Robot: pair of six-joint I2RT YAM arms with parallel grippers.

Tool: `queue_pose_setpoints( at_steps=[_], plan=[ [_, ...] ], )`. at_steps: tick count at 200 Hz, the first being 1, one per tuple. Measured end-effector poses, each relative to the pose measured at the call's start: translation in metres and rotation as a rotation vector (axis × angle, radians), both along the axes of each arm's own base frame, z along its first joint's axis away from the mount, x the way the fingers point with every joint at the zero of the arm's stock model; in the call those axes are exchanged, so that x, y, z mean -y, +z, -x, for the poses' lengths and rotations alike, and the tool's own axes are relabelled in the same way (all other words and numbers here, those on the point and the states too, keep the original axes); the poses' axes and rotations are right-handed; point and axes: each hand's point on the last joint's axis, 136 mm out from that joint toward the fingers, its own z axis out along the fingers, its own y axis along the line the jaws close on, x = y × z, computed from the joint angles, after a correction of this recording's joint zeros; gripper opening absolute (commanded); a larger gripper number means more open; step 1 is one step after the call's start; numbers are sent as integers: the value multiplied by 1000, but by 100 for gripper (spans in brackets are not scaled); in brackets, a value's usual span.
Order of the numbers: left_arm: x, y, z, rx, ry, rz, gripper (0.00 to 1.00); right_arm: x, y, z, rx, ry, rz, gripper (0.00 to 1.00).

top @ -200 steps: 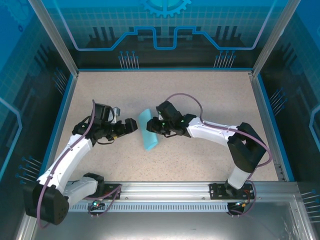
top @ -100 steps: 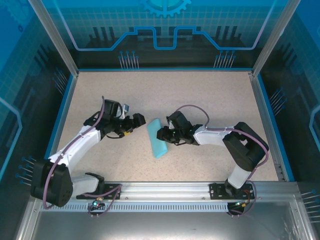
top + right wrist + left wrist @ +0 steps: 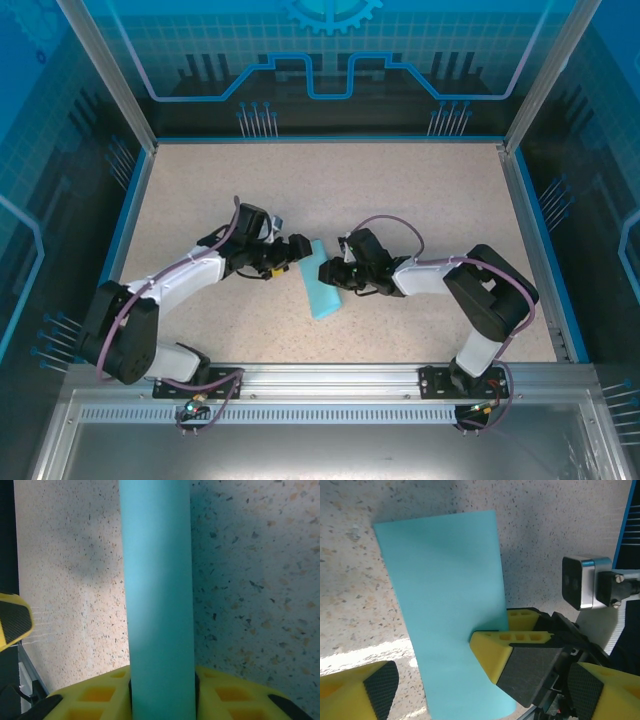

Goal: Fold a paper plane with a square sheet of paper (pick it up from the middle)
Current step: Fold the square sheet of paper in half at the center of the table.

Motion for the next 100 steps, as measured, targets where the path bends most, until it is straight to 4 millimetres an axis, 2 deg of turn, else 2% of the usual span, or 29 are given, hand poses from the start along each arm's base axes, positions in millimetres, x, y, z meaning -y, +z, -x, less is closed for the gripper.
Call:
queue_pose_setpoints(
  at_steps=[22, 56, 100],
  plan=[
    [5, -6, -2, -14, 13, 11, 81, 2, -3, 1, 9, 3, -3, 33],
    [1, -21, -3, -46, 61, -5, 65, 3, -11, 4, 2, 5, -1, 33],
    [1, -37, 8, -57, 73, -76, 57, 4, -14, 2, 0, 2, -11, 32]
  ],
)
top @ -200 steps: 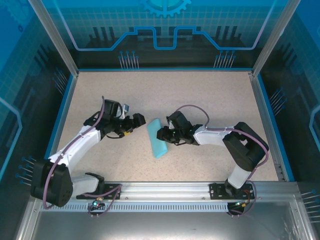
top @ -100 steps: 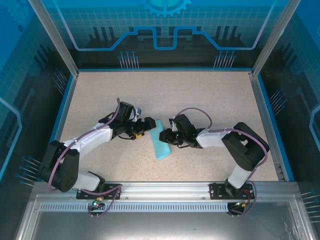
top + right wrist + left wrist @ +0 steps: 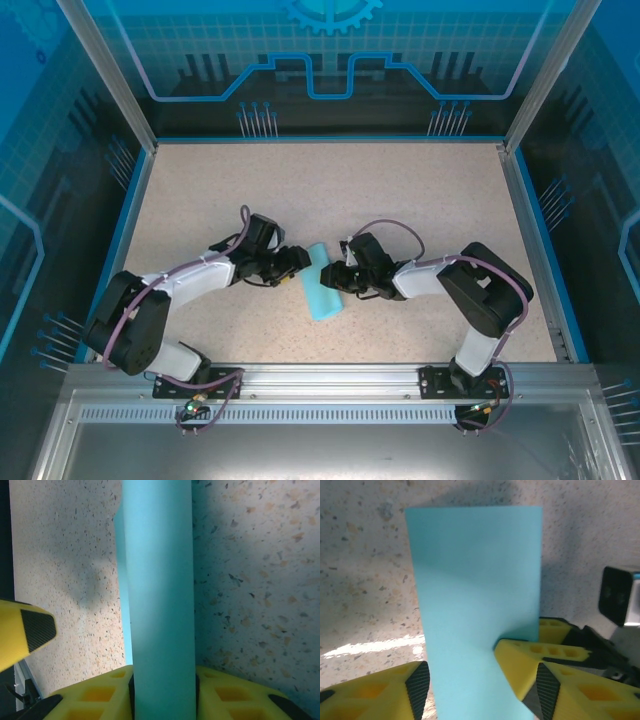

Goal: Fold a paper plane with a square sheet of paper (pick it up from the middle)
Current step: Fold the square sheet of paper in half at the center of the table.

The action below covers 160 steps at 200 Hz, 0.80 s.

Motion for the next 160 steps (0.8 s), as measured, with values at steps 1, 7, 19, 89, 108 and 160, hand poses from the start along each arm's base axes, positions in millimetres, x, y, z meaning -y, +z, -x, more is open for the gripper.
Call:
queue_pose_setpoints(
  at_steps=[1, 7, 19, 89, 108, 160],
  plan=[
    [0, -1, 0, 0, 0, -3, 56, 0, 0, 0, 0, 0, -1, 32],
    [0, -3, 2, -3, -1, -7, 54, 1, 0, 0, 0, -3, -5, 32],
    [-1, -6, 4, -10, 1, -12, 52, 1, 0, -1, -1, -6, -12, 33],
    [3, -36, 9, -82, -11, -50, 40, 2, 2, -2, -2, -21, -63, 36],
    [5, -41, 9, -92, -16, -56, 37, 2, 3, -1, -1, -21, -66, 37],
    [17, -40, 1, -83, -44, -58, 27, 2, 3, -2, 1, -22, -77, 38]
  ],
)
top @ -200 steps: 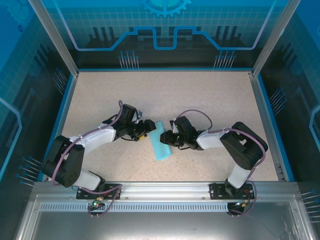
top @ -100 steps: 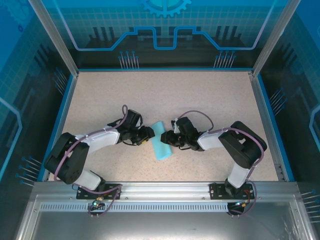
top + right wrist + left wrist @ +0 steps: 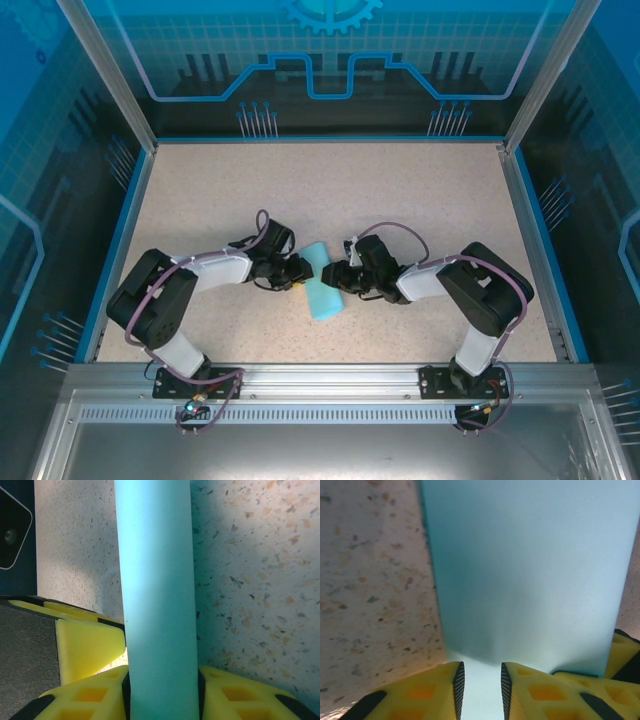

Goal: Fold a paper plane with a square sheet of paper (pick it up from the middle)
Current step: Fold the square sheet of paper in half at the center of the table.

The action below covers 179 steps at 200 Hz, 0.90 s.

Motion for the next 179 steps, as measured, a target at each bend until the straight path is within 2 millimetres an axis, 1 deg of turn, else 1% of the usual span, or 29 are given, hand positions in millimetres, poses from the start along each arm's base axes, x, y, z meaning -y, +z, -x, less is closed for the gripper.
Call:
queue_pose_setpoints(
  at_steps=[5, 13, 31, 43, 75, 96, 114, 128, 153, 179],
  plan=[
    [2, 0, -1, 1, -3, 1, 24, 0, 0, 0, 0, 1, -1, 38],
    [3, 0, -2, 1, -7, 0, 23, 0, 0, 0, 0, 2, -2, 39],
    [6, -1, -4, 3, -16, -3, 23, -1, 1, 0, 1, 3, -5, 42],
    [6, -3, -4, -2, -17, -6, 23, -1, 2, 1, 2, 8, -10, 46],
    [5, -10, -2, -18, -24, -20, 22, -3, 5, 1, 6, 15, -16, 52],
    [6, -11, -2, -17, -34, -24, 23, -1, 7, 1, 11, 22, 0, 55],
    [8, -10, -4, -16, -36, -22, 23, 5, 6, 2, 16, 21, 47, 60],
    [9, -10, -5, -18, -38, -20, 23, 10, 6, 2, 20, 20, 84, 61],
    [11, -10, -7, -18, -41, -17, 23, 21, 3, 2, 20, 20, 158, 61],
    [13, -8, -8, -15, -46, -13, 22, 30, 2, -3, 29, 24, 238, 59]
  ],
)
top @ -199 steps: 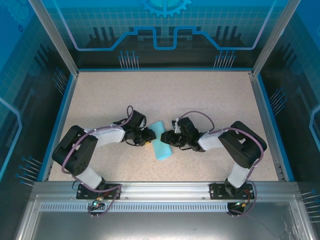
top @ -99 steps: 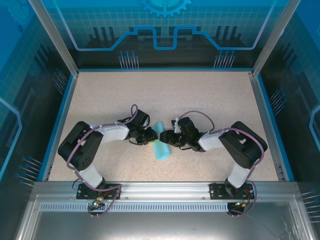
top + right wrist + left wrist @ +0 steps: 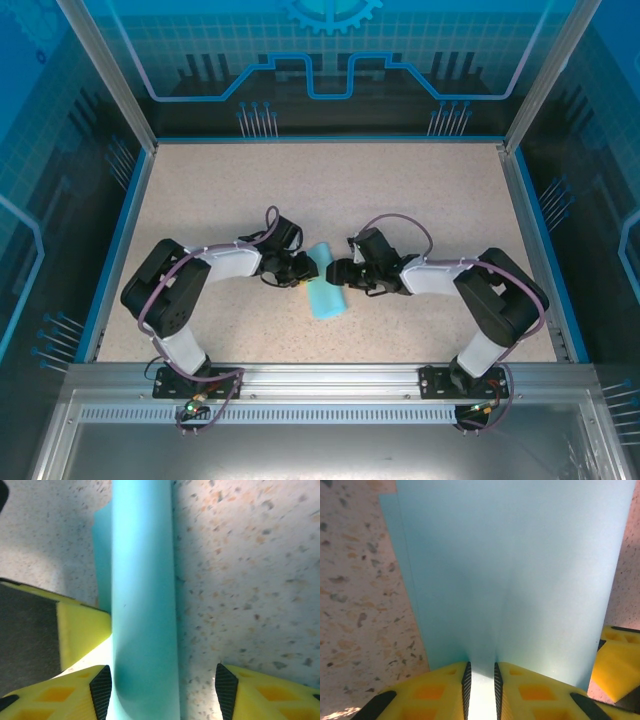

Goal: Fold a paper plane with a square sheet of paper (pick it up from the middle)
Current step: Fold the square sheet of paper in half at the center of the table.

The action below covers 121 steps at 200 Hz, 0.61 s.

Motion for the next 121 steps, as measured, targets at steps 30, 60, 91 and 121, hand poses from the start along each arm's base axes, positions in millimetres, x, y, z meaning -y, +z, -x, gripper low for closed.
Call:
queue_pose_setpoints(
  at_steps=[30, 60, 91, 121],
  plan=[
    [2, 1, -2, 3, -4, 5, 23, 4, 3, -6, 26, 13, 64, 56],
    [3, -1, -1, -7, -8, 6, 23, 5, 6, -9, 40, 29, 91, 53],
    [5, -1, 0, -11, -13, 15, 24, 2, 11, -13, 58, 41, 99, 52],
    [8, 2, -3, -4, -17, 27, 24, -3, 11, -17, 66, 56, 112, 45]
  ],
)
